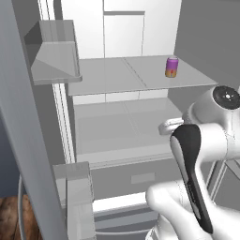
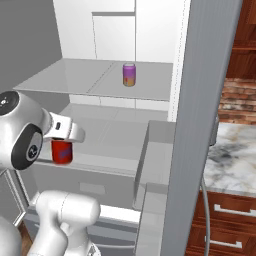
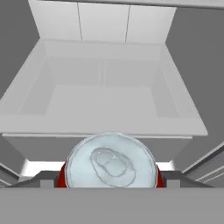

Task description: Open the fridge, grab two sodas, and place both sodas inside the bowl with ice on the dining counter.

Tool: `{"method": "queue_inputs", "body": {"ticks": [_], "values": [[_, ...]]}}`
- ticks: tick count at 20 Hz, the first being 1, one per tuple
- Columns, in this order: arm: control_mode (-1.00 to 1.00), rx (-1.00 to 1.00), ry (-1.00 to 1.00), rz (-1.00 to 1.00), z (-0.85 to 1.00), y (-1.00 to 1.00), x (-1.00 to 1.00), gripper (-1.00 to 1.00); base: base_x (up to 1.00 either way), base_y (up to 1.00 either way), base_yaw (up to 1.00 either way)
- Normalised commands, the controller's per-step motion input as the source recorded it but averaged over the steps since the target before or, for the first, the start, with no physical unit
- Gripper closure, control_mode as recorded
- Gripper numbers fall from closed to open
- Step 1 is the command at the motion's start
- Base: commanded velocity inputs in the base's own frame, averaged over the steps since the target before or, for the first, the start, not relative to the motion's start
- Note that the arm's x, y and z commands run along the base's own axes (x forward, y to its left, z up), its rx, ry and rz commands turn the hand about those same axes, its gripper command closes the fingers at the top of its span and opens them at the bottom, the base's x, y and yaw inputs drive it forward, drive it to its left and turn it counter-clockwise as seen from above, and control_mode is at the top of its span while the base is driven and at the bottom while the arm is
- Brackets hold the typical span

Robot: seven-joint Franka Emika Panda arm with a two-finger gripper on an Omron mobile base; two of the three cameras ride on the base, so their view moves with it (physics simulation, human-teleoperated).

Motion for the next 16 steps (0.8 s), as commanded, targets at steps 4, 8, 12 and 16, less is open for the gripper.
{"method": "queue_inputs", "body": {"ticks": [4, 8, 12, 16], "values": [[-1.0, 0.0, 0.0, 0.0, 0.0, 0.0, -0.07, 1.0, 0.0, 0.0, 0.0], [-1.0, 0.0, -0.01, -0.01, 0.0, -0.01, -0.18, 1.0, 0.0, 0.0, 0.0], [-1.0, 0.0, -0.04, -0.06, 0.0, -0.1, -0.68, 1.0, 0.0, 0.0, 0.0], [-1.0, 0.0, 0.0, -0.07, 0.0, 0.0, -0.52, 1.0, 0.0, 0.0, 0.0]]}}
